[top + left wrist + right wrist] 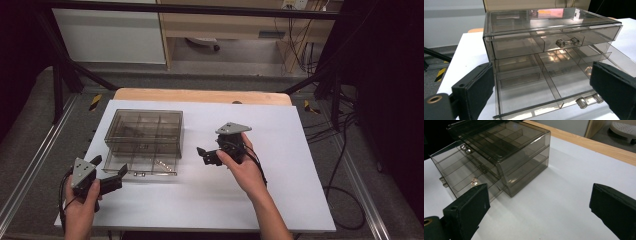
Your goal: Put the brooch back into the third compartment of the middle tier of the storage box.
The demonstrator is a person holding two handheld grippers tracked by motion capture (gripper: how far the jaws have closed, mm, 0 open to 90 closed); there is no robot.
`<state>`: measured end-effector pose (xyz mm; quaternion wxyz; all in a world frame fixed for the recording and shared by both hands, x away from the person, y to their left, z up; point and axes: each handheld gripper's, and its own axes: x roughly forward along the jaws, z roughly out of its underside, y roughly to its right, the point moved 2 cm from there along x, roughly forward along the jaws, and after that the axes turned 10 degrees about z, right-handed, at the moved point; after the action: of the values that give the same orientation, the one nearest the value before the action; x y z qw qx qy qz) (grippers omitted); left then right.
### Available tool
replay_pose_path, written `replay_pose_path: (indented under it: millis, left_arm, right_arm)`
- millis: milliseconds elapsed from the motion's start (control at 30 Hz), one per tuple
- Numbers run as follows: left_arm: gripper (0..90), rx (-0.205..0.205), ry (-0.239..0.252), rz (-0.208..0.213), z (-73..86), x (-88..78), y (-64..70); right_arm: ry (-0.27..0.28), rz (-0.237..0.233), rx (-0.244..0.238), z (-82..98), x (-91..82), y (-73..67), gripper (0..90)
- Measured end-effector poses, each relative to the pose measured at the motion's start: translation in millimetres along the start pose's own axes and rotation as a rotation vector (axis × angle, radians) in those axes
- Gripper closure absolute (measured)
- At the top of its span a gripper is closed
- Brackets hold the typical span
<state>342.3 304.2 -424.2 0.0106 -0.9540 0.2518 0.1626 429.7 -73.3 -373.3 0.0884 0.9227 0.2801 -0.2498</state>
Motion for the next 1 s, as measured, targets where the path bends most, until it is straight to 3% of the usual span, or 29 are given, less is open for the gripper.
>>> replay_pose_path:
  millis: [1000]
  left_arm:
    - [5.6, 0.001, -0.006, 0.001, 0.4, -0.2, -0.7]
  right_arm:
    - [0.056, 0.086, 0.075, 1.2, -30.1, 54.2, 4.4]
